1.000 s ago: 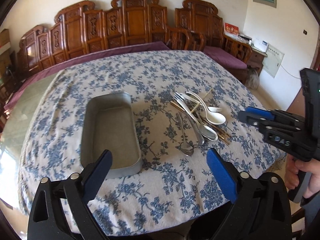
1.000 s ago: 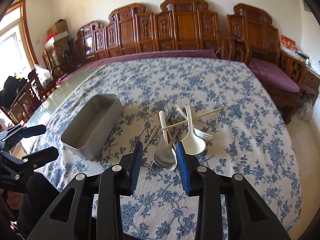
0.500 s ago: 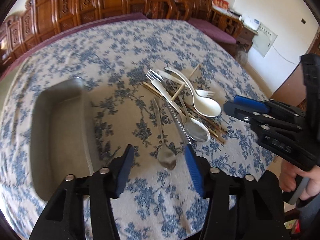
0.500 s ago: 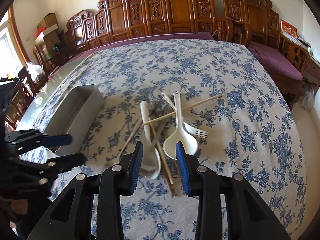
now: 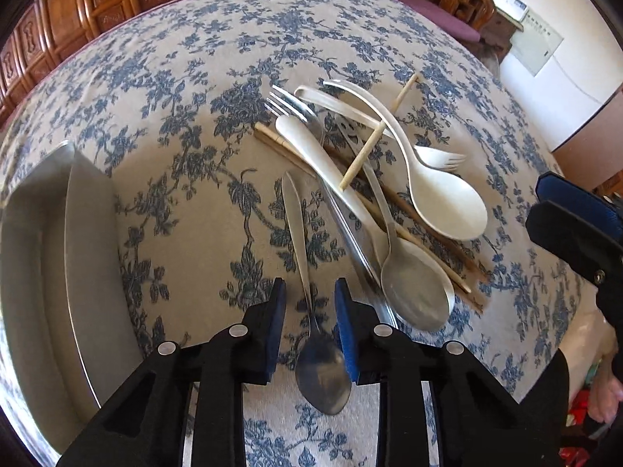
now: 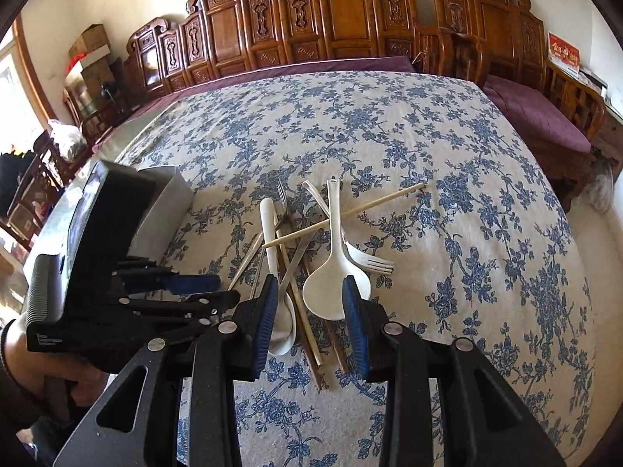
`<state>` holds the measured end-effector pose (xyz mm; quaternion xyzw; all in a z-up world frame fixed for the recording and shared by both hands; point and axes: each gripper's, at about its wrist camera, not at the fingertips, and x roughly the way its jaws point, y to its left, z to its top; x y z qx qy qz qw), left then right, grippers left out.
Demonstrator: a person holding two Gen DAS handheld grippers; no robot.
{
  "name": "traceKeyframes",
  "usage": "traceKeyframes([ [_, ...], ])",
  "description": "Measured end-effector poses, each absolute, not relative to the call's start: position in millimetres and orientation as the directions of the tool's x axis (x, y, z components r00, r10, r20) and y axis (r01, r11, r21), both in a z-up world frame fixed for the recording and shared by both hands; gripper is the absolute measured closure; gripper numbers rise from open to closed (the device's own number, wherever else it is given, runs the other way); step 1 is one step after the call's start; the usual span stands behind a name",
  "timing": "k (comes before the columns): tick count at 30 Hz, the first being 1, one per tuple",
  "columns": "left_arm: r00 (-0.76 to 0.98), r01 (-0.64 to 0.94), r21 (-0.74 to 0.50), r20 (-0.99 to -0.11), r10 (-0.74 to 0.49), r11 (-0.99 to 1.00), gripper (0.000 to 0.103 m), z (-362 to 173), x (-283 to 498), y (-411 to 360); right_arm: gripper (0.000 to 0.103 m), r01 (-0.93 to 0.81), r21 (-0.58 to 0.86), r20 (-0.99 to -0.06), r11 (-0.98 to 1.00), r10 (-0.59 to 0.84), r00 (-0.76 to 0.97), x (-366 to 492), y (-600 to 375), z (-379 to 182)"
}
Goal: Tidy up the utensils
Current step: 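Close the left gripper on the silver spoon while the right gripper grasps a white plastic spoon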
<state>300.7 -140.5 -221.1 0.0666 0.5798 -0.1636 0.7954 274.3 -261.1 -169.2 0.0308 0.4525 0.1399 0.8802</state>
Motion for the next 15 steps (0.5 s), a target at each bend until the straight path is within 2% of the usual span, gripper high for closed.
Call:
traceKeyframes([
  [1,0.273,0.340,-0.074,-0.946,-0.174,0.938,0.080,-221.1,300.9,-142.0,0.066,-0.223,0.182,-0.790,0.958,0.277,0.546,276.4,-260.5,-169.1],
  [4,0.286,0.355,-0.018,-0.950,-0.127,0.935,0.100,-222.6,302.1,-141.2,0.066,-0.228,0.176,-0.796,0.958,0.275,0.539,282.2,-258.3,-168.9],
  [15,0.295,0.353,-0.111,-0.929,-0.223,0.929,0.102,-202.3,295.0,-107.8,0.066,-0.234,0.150,-0.825,0.960,0.253,0.505,318.0,-254.4,-191.3],
])
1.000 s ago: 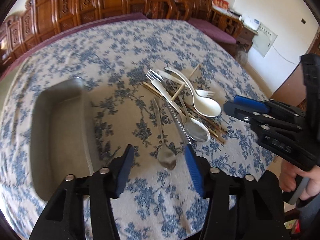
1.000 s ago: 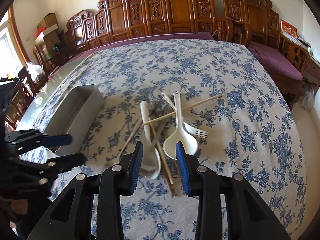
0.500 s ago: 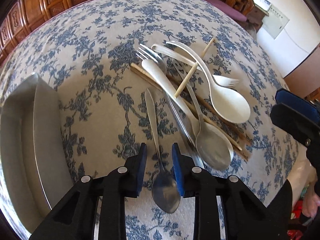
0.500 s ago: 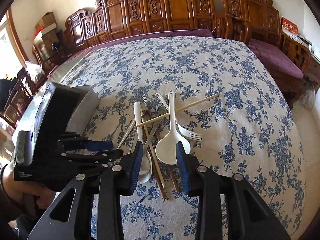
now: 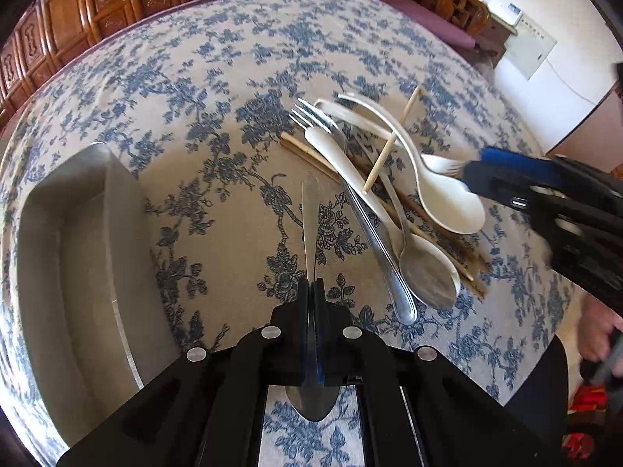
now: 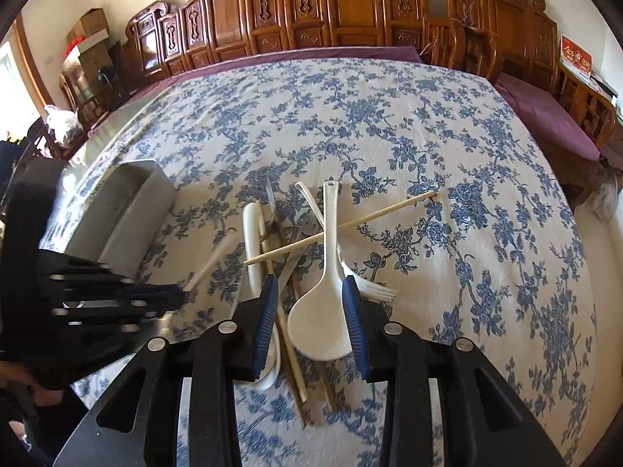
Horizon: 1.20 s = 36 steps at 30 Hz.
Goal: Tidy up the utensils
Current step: 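Close the left gripper on the silver spoon while the right gripper grasps a white plastic spoon, then carry the silver spoon into the grey tray and open the left gripper while the right carries the white spoon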
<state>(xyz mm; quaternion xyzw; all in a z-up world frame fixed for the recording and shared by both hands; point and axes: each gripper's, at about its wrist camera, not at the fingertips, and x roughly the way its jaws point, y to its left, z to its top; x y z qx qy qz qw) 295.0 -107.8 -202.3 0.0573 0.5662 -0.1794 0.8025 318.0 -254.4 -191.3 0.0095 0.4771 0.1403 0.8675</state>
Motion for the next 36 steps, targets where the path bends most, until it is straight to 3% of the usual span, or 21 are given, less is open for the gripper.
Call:
traceKeyframes([
  [11,0.353,0.359,-0.127,-0.898,-0.261,0.925,0.101,-169.0,278.5,-100.9,0.073,-0.248,0.158,-0.860,0.956,0.257,0.442,367.0,-251.3,-222.8],
  [15,0.370,0.351,-0.135,-0.889,-0.270,0.926,0.101,-159.8,273.3,-93.8,0.087,-0.246,0.135,-0.869,0.960,0.234,0.436,371.7,-247.5,-227.9],
  [18,0.379,0.345,-0.142,-0.883,-0.276,0.928,0.101,-153.7,269.6,-88.2,0.092,-0.232,0.135,-0.866,0.963,0.228,0.446,370.0,-250.2,-226.5],
  [36,0.473,0.288,-0.142,-0.839,-0.269,0.947,0.101,-118.5,259.8,-34.5,0.092,-0.242,0.231,-0.788,0.942,0.327,0.522,326.0,-243.9,-153.7],
])
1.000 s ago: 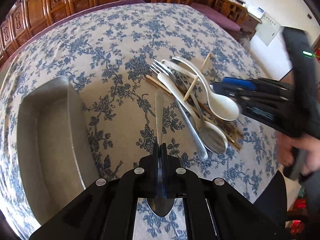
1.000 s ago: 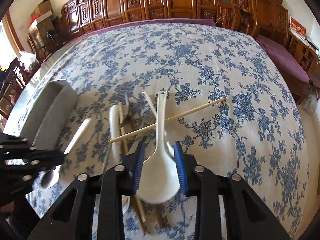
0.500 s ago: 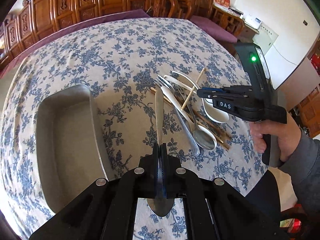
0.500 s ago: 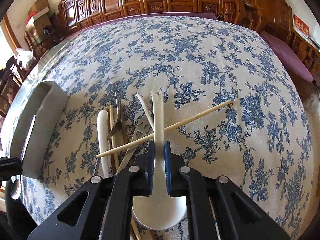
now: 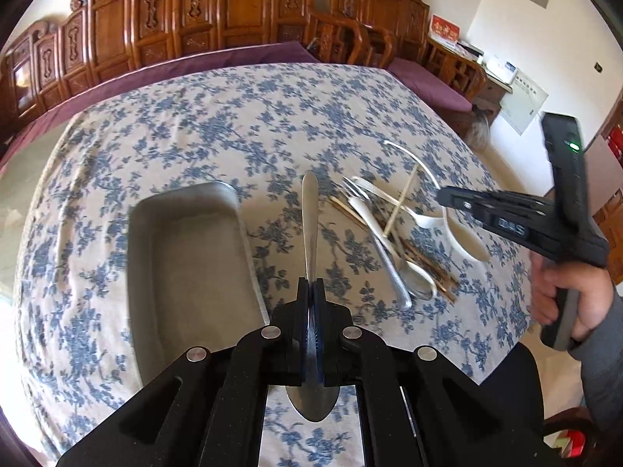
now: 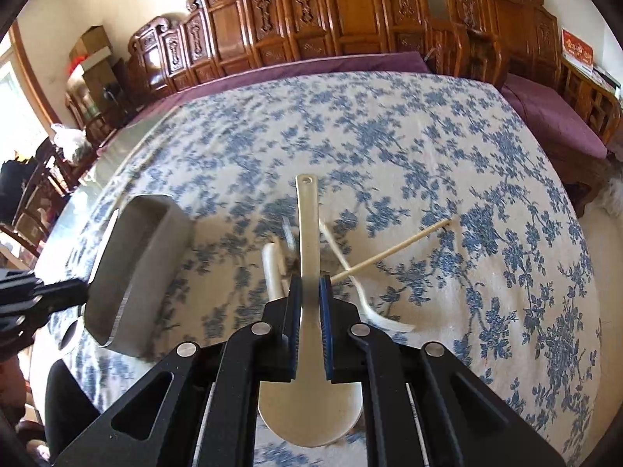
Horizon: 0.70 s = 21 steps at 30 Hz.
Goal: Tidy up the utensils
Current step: 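Carry the silver spoon into the grey tray and open the left gripper while the right carries the white spoon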
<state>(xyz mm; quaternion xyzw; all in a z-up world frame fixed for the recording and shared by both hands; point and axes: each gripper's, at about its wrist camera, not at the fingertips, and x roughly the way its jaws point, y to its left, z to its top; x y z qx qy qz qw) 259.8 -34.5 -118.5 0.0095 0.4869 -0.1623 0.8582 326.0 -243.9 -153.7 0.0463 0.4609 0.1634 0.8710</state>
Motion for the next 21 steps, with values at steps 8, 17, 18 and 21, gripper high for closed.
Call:
traceKeyframes([
  [8,0.490,0.231,-0.124,-0.842,-0.226,0.965,0.101,-125.1,271.8,1.6,0.092,-0.313,0.244,-0.763,0.918,0.381,0.521,307.8,-201.4,-132.8],
  [17,0.448,0.155,-0.114,-0.877,-0.172,0.981,0.101,-162.4,289.0,37.1,0.092,-0.384,0.261,-0.754,0.885,0.436,0.491,294.5,-155.4,-124.8],
  [18,0.443,0.149,-0.111,-0.881,-0.166,0.983,0.101,-166.1,290.7,39.1,0.092,-0.390,0.264,-0.754,0.882,0.441,0.486,293.3,-150.7,-124.3],
  [21,0.431,0.147,-0.106,-0.888,-0.160,0.983,0.101,-174.1,296.3,41.1,0.092,-0.400,0.270,-0.754,0.876,0.450,0.478,291.4,-140.7,-124.4],
])
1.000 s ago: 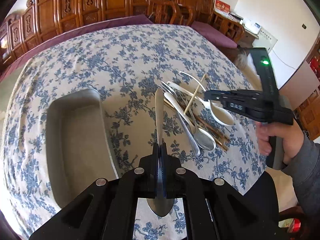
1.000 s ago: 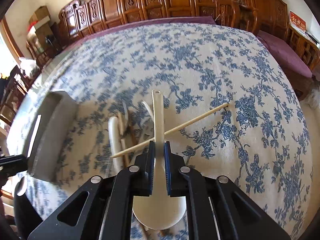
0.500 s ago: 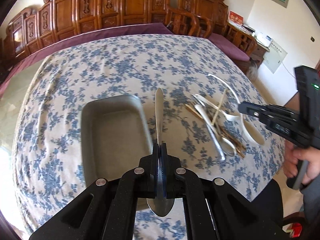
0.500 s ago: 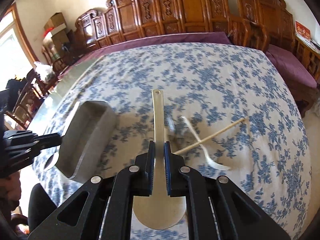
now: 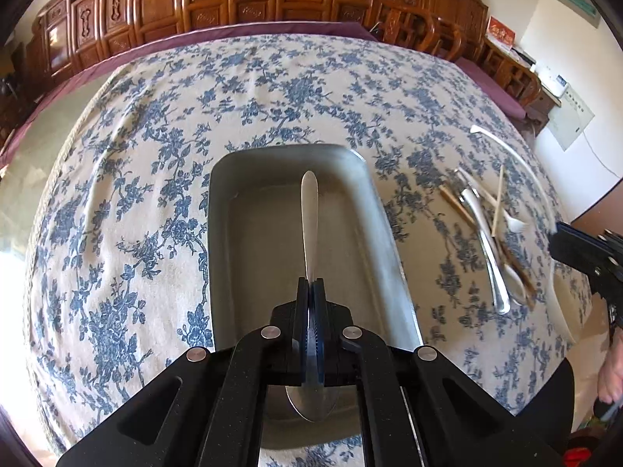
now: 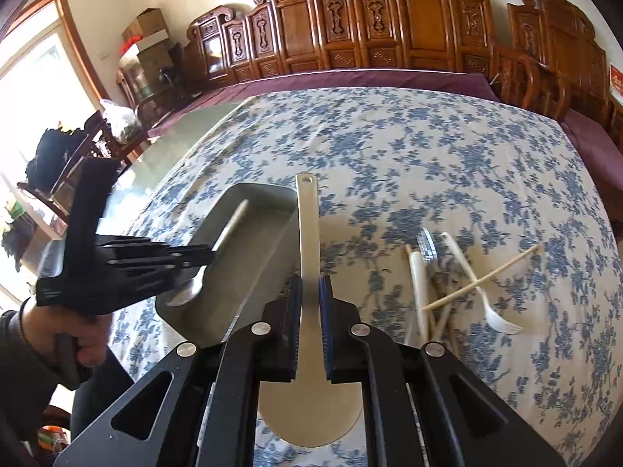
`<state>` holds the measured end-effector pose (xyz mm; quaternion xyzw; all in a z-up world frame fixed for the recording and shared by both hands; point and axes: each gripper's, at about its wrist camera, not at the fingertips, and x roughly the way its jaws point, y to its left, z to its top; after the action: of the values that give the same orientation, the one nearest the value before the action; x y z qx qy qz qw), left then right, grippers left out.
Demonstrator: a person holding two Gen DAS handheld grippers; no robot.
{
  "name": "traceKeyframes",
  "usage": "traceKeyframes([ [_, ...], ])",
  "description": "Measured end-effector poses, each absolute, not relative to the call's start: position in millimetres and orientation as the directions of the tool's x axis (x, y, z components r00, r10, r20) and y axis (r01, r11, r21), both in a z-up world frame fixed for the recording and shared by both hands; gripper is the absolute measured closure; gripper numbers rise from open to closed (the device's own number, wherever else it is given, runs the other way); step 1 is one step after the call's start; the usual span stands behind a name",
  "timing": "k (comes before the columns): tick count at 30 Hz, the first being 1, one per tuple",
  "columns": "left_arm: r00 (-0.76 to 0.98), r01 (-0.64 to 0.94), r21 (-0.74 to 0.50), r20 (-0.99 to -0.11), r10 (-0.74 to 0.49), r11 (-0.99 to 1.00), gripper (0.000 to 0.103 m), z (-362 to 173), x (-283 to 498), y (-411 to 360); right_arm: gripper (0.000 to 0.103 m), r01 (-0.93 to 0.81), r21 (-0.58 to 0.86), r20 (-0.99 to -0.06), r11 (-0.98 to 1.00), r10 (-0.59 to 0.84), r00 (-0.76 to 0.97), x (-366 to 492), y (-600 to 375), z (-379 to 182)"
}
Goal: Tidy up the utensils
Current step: 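Carry the silver spoon into the grey tray and open the left gripper while the right carries the white spoon, then lower the white plastic spoon into the grey tray and open the right gripper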
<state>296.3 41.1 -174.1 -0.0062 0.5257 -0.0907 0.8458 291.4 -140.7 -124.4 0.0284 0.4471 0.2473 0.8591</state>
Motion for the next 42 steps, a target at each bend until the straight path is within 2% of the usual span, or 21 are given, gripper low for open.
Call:
traceKeyframes([
  [9,0.404,0.130,-0.105,-0.902,-0.150,0.986,0.101,-188.5,307.3,43.6,0.092,-0.413,0.269,-0.762,0.870,0.455,0.461,290.4,-121.0,-126.8],
  [28,0.552,0.094,-0.125,-0.819,-0.156,0.988,0.101,-110.2,238.8,99.9,0.092,-0.419,0.312,-0.776,0.852,0.484,0.406,316.0,-29.9,-153.0],
  [36,0.564,0.076,-0.121,-0.813,-0.143,0.990,0.101,-103.2,221.7,113.0,0.092,-0.380,0.314,-0.813,0.870,0.453,0.367,332.6,-5.5,-187.3],
  [42,0.560,0.072,-0.114,-0.817,-0.135,0.991,0.101,-104.8,217.9,113.5,0.091,-0.394,0.309,-0.807,0.865,0.458,0.373,331.3,-8.3,-186.4],
])
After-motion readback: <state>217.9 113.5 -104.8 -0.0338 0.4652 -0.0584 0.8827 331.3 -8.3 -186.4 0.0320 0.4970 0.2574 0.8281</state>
